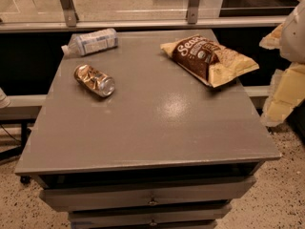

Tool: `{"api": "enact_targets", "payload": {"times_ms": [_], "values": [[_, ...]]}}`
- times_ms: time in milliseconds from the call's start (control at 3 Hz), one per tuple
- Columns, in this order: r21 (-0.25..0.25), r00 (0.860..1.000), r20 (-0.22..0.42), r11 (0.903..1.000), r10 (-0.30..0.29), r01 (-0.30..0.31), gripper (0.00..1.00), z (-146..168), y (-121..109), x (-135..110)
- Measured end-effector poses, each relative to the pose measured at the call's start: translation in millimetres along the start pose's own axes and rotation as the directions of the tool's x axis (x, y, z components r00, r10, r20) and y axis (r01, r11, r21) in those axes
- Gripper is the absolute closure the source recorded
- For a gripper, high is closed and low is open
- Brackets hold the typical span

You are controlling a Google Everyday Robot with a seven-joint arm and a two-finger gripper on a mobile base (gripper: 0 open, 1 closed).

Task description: Place orange can upright

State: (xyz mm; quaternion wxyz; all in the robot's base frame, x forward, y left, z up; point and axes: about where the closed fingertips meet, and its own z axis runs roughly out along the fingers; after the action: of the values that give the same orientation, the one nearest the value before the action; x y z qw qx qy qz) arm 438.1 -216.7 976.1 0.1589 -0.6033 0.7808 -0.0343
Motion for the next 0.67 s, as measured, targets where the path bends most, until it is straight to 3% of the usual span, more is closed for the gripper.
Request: {"api": "enact_targets", "payload": {"times_ms": [667], "values": [[0.008,1.000,0.015,0.9999,0.007,-0.007,0.00,2.8,-2.9,-9.0]]}}
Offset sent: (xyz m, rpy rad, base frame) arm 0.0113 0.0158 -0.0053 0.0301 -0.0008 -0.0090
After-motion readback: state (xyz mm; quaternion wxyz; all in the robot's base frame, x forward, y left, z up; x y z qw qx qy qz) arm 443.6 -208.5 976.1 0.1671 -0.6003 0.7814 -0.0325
